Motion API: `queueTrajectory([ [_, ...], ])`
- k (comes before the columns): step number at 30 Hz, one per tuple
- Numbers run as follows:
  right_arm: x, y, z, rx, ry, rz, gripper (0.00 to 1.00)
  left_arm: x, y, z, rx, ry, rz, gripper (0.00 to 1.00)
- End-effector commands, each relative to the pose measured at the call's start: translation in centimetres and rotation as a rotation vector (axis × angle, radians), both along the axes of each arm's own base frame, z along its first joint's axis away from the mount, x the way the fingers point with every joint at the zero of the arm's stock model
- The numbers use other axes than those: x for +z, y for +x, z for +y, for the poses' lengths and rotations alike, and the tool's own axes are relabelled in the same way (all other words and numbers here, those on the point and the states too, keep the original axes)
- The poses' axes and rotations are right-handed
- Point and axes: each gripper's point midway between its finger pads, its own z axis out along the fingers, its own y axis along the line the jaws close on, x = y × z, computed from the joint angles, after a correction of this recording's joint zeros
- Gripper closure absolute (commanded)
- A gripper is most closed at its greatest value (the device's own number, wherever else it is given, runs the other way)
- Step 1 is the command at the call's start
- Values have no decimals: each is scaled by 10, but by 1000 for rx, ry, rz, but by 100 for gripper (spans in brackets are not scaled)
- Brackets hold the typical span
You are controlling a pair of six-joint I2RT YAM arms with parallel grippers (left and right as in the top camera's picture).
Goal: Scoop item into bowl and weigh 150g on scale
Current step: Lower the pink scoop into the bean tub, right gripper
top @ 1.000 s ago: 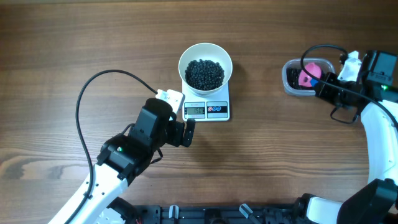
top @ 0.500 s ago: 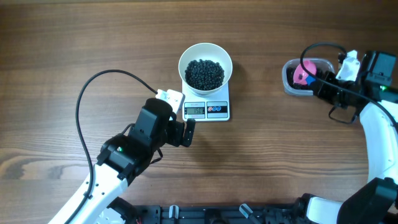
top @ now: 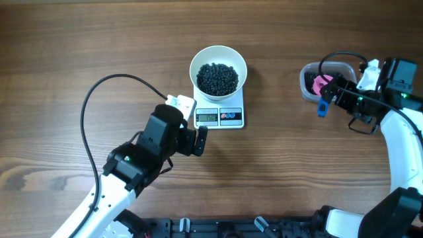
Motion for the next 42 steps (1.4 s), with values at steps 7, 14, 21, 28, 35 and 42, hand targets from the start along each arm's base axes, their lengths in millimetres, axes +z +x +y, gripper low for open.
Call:
queueTrajectory([
  [7,23,14,-13,-14,-70,-69,0,-1,2,3,-1,21,-10,0],
  [14,79,31,-9,122,-170,-299,0,-1,2,3,-1,21,-10,0],
  [21,114,41,-12,128,-234,-440,0,-1,2,3,-1,21,-10,0],
  [28,122,34,21,211,-190,-456,0,-1,2,3,-1,21,-10,0],
  [35,119,24,42,259,-164,-428,0,-1,2,3,-1,21,-10,0],
  [42,116,22,43,260,-154,-413,0,-1,2,3,-1,21,-10,0],
])
